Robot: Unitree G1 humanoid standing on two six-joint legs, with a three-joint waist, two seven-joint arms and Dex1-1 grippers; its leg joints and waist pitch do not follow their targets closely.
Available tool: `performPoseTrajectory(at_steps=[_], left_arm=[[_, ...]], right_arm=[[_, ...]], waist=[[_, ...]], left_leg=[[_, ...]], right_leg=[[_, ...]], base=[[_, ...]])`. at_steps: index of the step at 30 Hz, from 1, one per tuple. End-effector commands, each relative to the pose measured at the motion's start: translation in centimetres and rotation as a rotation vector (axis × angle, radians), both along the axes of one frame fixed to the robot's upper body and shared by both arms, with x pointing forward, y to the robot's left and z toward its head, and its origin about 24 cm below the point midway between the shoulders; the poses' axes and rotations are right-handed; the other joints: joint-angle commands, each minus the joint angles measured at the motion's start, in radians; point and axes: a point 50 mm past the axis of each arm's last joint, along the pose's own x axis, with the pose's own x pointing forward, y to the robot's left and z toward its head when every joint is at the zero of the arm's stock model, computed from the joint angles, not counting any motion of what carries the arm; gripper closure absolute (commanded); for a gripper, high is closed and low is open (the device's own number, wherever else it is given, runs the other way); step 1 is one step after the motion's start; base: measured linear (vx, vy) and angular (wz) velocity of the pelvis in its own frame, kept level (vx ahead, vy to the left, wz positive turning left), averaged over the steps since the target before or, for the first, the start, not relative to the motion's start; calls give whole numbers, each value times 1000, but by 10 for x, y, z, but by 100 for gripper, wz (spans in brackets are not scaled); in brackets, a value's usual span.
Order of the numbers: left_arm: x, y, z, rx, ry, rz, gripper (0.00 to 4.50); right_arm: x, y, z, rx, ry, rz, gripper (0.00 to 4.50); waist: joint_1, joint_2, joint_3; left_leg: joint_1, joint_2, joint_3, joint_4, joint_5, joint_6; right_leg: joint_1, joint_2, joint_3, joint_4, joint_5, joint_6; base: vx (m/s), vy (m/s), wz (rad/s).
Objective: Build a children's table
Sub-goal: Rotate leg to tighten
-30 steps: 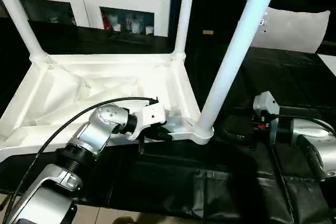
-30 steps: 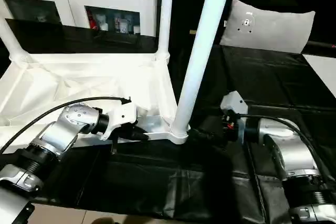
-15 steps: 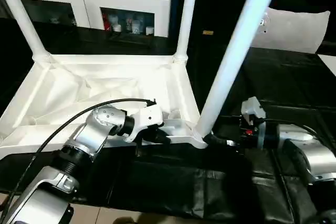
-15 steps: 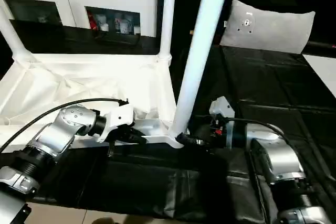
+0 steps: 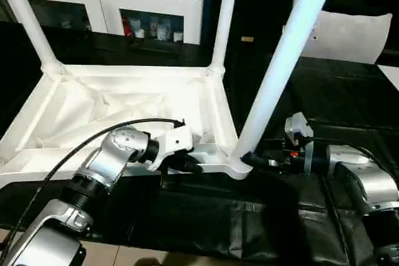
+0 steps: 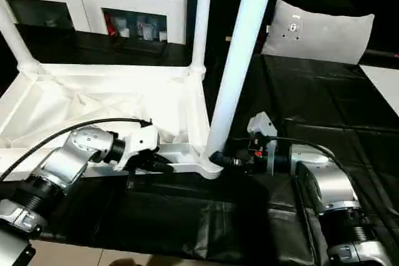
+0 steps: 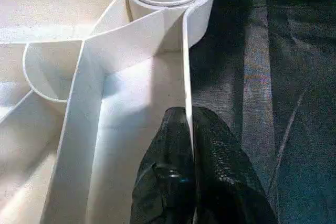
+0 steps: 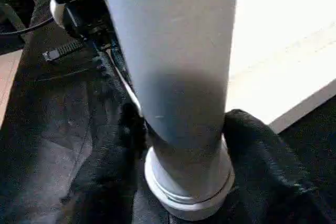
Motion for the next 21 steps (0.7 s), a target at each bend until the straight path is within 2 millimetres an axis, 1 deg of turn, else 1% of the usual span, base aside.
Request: performPoseTrajectory(at_steps=[1, 2, 3, 4, 5, 6, 7, 8, 10, 11, 12, 13, 14, 15, 16, 17, 18, 19, 20, 21], left_arm=[[-1, -7, 2, -13, -14, -18, 450], [-1, -8, 2, -21, -10, -12, 450], [-1, -11, 3, -38, 2, 1, 450], [-2, -14, 4, -51, 15, 17, 450], [-1, -16, 4, -56, 20, 28, 450], [-1, -18, 5, -59, 20, 36, 450], [-1, -23, 5, -65, 25, 66, 450], [-1, -24, 5, -66, 26, 72, 450], [2, -34, 6, -101, 24, 140, 450], [4, -40, 8, -118, 20, 174, 450], [6, -47, 10, -133, 17, 209, 450], [10, -58, 13, -149, 15, 255, 450], [10, -62, 13, -152, 15, 269, 450], [11, -64, 14, -155, 14, 280, 450], [12, -67, 15, -159, 10, 294, 450], [15, -75, 16, -165, -3, 323, 450], [15, -77, 16, -168, -9, 330, 450], [16, -79, 16, -170, -17, 335, 450], [16, -79, 16, -170, -18, 335, 450], [16, -79, 16, -166, -25, 333, 450]], right_arm=[[0, 8, -3, -5, 10, 36, 238], [0, 10, -5, -5, 12, 27, 253], [1, 13, -7, -5, 11, -11, 253], [2, 17, -10, -8, 9, -56, 259], [4, 19, -11, -12, 8, -82, 259], [5, 21, -12, -20, 2, -108, 262], [8, 24, -13, -33, 3, -159, 263], [9, 25, -14, -36, 3, -169, 265], [17, 30, -15, -45, 6, -288, 266], [22, 33, -15, -37, 13, -370, 266], [29, 36, -15, -31, 21, -474, 267], [37, 38, -15, -45, 35, -629, 267], [39, 39, -16, -57, 38, -672, 267], [40, 39, -16, -64, 38, -697, 267], [41, 41, -16, -66, 33, -714, 267], [42, 45, -15, -48, 26, -736, 267], [41, 48, -15, -33, 28, -729, 267], [40, 51, -14, -13, 32, -714, 232], [40, 52, -14, -10, 32, -712, 211], [39, 53, -13, -6, 28, -699, 197]], waist=[[-1, 1, -65], [-1, -1, -64], [-2, 1, -63], [-4, 2, -61], [-7, 4, -58], [-10, 2, -57], [-12, 2, -57], [-15, 3, -55], [-18, 3, -56], [-25, 6, -56], [-28, 3, -57], [-37, 3, -57], [-43, 1, -59], [-48, 2, -60], [-50, 0, -59], [-49, 2, -62], [-49, 1, -63], [-47, 2, -64], [-46, 0, -66], [-43, 2, -68]], left_leg=[[2, 40, -9, -69, -164, 33], [1, 40, -9, -69, -164, 34], [2, 40, -10, -70, -166, 30], [3, 41, -10, -72, -173, 25], [3, 40, -11, -73, -197, 19], [3, 39, -12, -75, -206, 14], [2, 37, -14, -76, -213, 7], [7, 38, -14, -78, -230, 3], [8, 38, -16, -78, -233, -1], [4, 38, -18, -80, -227, -10], [3, 35, -18, -79, -230, -9], [2, 35, -19, -80, -223, -18], [2, 31, -19, -78, -213, -23], [2, 30, -18, -76, -206, -19], [1, 30, -16, -76, -203, -13], [2, 30, -14, -73, -195, -4], [0, 29, -13, -73, -185, 1], [-1, 30, -12, -72, -166, 8], [-3, 30, -12, -72, -154, 13], [-3, 31, -12, -72, -129, 19]], right_leg=[[58, -89, 51, -76, -256, -173], [58, -89, 51, -76, -259, -173], [57, -90, 51, -76, -269, -172], [54, -90, 51, -77, -283, -171], [53, -91, 50, -83, -331, -162], [54, -91, 49, -86, -359, -152], [56, -92, 48, -90, -400, -134], [51, -92, 49, -96, -438, -121], [49, -92, 49, -99, -460, -110], [51, -91, 50, -96, -447, -112], [51, -90, 48, -97, -446, -110], [51, -90, 48, -95, -440, -112], [51, -89, 47, -95, -440, -107], [51, -89, 48, -96, -432, -106], [50, -88, 50, -98, -425, -104], [50, -88, 52, -96, -397, -108], [50, -87, 53, -94, -377, -110], [52, -86, 54, -90, -327, -121], [55, -85, 54, -87, -302, -125], [57, -84, 54, -80, -249, -137]], base=[[0, 0, 0], [0, 0, 0], [0, 0, 0], [0, 0, 0], [0, 0, 0], [0, 0, 0], [0, 0, 0], [0, 0, 0], [0, 0, 0], [0, 0, 0], [0, 0, 0], [0, 0, 0], [0, 0, 0], [0, 0, 0], [0, 0, 0], [0, 0, 0], [0, 0, 0], [0, 0, 0], [0, 0, 0], [0, 0, 0]])
